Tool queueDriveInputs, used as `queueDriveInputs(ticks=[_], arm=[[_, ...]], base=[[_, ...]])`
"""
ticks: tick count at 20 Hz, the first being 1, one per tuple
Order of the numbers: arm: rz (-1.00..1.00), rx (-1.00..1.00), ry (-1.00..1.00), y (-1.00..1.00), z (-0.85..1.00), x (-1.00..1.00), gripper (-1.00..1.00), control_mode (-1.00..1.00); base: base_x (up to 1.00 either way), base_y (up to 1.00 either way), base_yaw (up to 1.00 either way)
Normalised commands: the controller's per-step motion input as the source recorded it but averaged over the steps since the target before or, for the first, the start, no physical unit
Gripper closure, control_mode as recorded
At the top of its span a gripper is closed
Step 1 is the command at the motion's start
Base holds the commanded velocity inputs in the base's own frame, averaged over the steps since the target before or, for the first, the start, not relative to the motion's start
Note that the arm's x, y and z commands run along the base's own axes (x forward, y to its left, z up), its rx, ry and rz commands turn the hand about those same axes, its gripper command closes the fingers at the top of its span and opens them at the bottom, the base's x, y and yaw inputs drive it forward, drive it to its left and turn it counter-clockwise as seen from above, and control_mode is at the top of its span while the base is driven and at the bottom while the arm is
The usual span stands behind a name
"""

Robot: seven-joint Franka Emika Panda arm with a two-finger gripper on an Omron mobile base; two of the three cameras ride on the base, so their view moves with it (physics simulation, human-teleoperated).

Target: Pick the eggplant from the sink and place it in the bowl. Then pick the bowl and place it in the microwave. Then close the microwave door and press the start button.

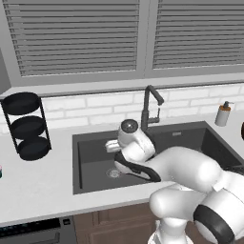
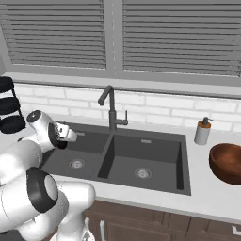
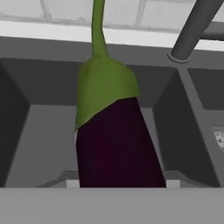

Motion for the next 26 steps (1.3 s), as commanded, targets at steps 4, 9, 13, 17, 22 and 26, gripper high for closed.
queueDriveInputs(ticks=[4, 9, 13, 17, 22, 26], arm=[[0.00, 0.00, 0.09, 0.00, 1.00, -0.41, 1.00, -1.00], [0.00, -0.10, 0.07, -0.22, 0.97, -0.80, 1.00, -1.00], [0.00, -0.19, 0.02, -0.34, 0.88, -0.77, 1.00, -1.00], [-0.02, -0.13, 0.07, -0.61, 0.67, -0.51, 1.00, -1.00], [-0.02, -0.10, 0.06, -0.86, 0.46, -0.50, 1.00, -1.00], [0.00, -0.01, 0.02, -1.00, 0.21, -0.23, 1.00, -1.00]], base=[[0.00, 0.00, 0.00], [0.00, 0.00, 0.00], [0.00, 0.00, 0.00], [0.00, 0.00, 0.00], [0.00, 0.00, 0.00], [0.00, 0.00, 0.00]])
